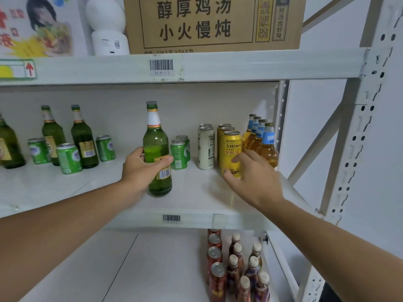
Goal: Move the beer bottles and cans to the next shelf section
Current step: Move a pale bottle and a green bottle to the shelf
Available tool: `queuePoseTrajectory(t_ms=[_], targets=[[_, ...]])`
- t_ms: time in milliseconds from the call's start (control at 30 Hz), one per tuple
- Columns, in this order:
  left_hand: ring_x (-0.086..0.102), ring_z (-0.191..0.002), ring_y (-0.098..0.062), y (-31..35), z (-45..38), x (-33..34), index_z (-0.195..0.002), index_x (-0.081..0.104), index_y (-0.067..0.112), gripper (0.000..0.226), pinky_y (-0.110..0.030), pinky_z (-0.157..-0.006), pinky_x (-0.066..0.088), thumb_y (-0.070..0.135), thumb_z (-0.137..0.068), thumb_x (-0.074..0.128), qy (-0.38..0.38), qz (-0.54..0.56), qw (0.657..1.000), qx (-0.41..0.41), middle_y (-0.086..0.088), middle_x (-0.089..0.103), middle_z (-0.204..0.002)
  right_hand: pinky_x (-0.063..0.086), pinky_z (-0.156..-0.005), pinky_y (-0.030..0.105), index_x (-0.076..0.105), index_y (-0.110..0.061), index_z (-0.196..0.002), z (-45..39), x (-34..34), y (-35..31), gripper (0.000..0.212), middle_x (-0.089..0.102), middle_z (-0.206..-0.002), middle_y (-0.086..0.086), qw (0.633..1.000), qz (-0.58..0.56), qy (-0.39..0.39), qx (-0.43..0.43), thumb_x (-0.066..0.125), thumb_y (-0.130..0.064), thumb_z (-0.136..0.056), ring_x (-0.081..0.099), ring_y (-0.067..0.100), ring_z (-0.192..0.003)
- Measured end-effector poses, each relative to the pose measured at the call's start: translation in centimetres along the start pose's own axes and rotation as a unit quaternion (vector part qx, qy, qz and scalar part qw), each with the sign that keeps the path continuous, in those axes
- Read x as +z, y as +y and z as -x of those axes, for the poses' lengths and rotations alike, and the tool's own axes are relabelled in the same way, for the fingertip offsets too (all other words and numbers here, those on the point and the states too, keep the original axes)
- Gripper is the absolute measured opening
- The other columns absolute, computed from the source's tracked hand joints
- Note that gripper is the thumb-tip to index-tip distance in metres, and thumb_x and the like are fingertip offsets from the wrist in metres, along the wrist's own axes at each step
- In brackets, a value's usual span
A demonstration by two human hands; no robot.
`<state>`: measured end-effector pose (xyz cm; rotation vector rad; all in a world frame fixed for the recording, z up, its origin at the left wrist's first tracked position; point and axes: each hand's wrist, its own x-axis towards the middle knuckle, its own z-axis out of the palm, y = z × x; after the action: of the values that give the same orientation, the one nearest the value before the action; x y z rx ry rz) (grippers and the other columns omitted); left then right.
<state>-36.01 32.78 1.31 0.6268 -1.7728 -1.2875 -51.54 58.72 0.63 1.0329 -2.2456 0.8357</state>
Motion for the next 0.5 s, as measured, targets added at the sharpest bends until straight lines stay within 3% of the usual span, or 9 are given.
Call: queuePoseTrajectory(t_ms=[167,367,500], targets=[[0.069,-0.103,-0.008,-0.2,1.5,-1.8,-0.113,0.070,0.028,0.045,-0.024,-0.077,0.051,0.033,-0.077,0.097,0.019,-0.021,1.000,-0.008,0.006,0.075,-0.109,0.054,-0.099,0.041,0.064,-0.035,-0.140,0.5,3.1,-3.0,0.060,0.062,-0.147,-0.005,0.986,-0.068,-0.152,-0.008,0.057,-0.066,-0.089,0.061,0.023,-0.129],[0.068,-0.101,-0.002,-0.9,1.2,-4.6,-0.122,0.071,0.025,0.051,-0.021,-0.075,0.050,0.033,-0.079,0.097,0.027,-0.041,0.999,-0.011,0.008,0.075,-0.111,0.056,-0.099,0.041,0.067,-0.035,-0.137,-0.4,5.8,-7.2,0.069,0.066,-0.143,-0.006,0.977,-0.119,-0.175,-0.029,0.052,-0.071,-0.080,0.064,0.019,-0.123],[0.066,-0.098,0.002,-1.7,-0.8,-5.9,-0.117,0.069,0.028,0.045,-0.020,-0.076,0.050,0.032,-0.081,0.096,0.008,-0.032,0.999,0.001,0.012,0.073,-0.109,0.056,-0.096,0.040,0.066,-0.036,-0.135,-2.0,8.0,-9.4,0.062,0.065,-0.142,-0.006,0.974,-0.125,-0.188,-0.034,0.056,-0.068,-0.084,0.065,0.017,-0.118]])
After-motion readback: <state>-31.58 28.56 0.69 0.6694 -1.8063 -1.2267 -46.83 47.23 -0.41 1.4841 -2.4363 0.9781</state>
